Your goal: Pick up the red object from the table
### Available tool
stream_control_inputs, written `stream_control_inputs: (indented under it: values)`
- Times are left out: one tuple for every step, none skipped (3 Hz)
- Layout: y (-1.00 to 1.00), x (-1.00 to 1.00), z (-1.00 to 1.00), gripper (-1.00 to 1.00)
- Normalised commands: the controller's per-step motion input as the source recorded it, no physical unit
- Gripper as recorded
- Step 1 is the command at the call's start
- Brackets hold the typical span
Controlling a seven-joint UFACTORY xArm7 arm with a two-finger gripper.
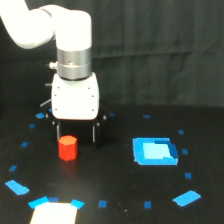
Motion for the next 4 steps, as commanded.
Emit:
stream_control_inputs:
  values:
    - [-0.35,0.41,-1.0,0.26]
    - [-0.39,0.21,-1.0,0.57]
    - [0.06,0.14,-0.77,0.31]
    - [-0.63,0.12,-0.22,0.41]
